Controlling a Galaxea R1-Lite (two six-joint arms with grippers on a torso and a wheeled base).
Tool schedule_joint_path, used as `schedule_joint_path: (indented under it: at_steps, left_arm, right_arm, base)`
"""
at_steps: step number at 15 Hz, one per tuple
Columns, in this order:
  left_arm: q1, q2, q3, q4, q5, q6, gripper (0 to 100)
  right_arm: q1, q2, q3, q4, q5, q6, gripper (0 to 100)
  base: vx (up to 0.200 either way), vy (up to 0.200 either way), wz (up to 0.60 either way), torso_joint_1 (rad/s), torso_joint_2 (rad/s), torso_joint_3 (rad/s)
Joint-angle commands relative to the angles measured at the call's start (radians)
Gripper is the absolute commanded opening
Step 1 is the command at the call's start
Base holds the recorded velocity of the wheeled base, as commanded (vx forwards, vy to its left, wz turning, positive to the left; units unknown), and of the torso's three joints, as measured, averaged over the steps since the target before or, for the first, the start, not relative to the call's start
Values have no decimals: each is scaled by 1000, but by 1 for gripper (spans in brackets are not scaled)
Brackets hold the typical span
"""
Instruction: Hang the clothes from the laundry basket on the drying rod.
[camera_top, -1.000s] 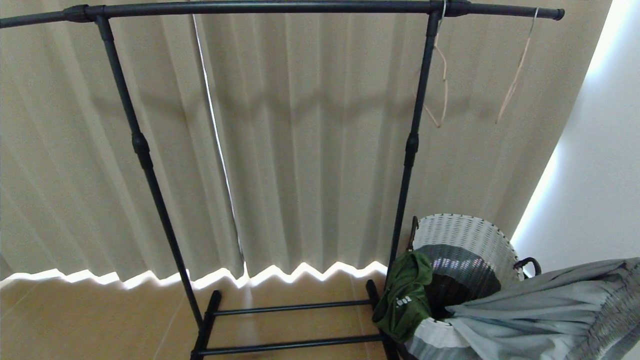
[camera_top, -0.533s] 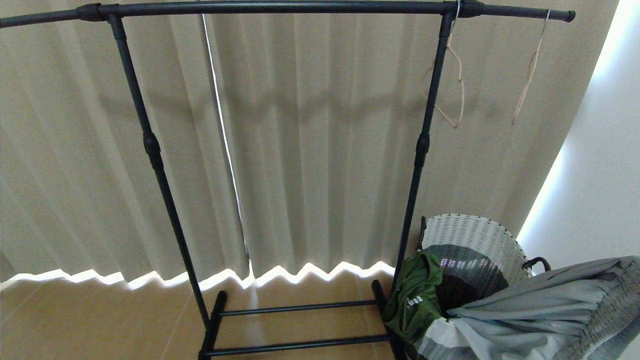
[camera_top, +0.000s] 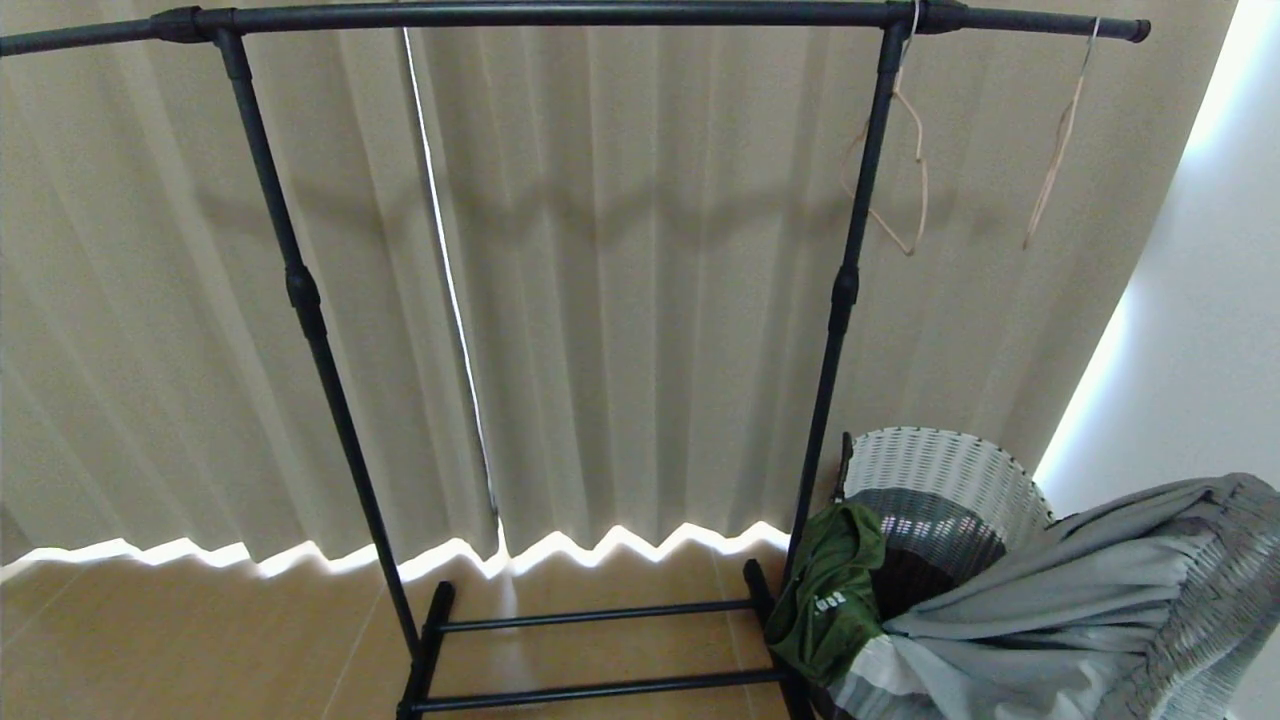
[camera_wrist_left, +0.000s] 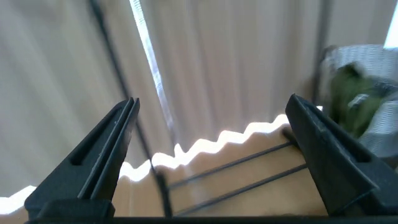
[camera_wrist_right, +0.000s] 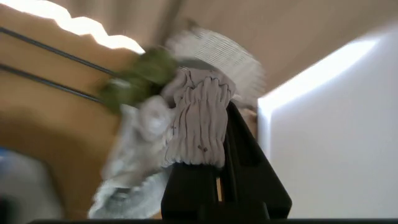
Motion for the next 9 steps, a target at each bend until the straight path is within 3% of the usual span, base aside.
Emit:
schedule_joint_path:
  at_steps: [1, 4, 5, 6, 8, 9]
  left_arm:
    - [-3, 137, -153, -7, -74, -1, 100]
    - [-17, 427, -308, -62, -83, -1, 100]
    - [-17, 427, -308, -62, -83, -1, 100]
    - [-60, 630, -371, -145, -82, -6, 100]
    - [-115, 752, -394, -215, -74, -6, 100]
    - [-209, 831, -409, -245, -59, -3, 100]
  right_arm:
    - [185, 88, -142, 70, 0, 136, 0]
    - [310, 180, -269, 76, 0, 248, 0]
    - [310, 180, -269, 76, 0, 248, 0]
    - [365, 261, -366, 73, 0, 276, 0]
    - [403, 324, -435, 65, 1, 296, 0]
    - [446, 361, -483, 59, 3, 337, 0]
  base:
    - [0, 0, 0, 0, 0, 0]
    - [0, 0, 0, 0, 0, 0]
    - [0, 0, 0, 0, 0, 0]
    - [0, 0, 0, 0, 0, 0]
    - [0, 0, 0, 0, 0, 0]
    - [0, 0, 0, 0, 0, 0]
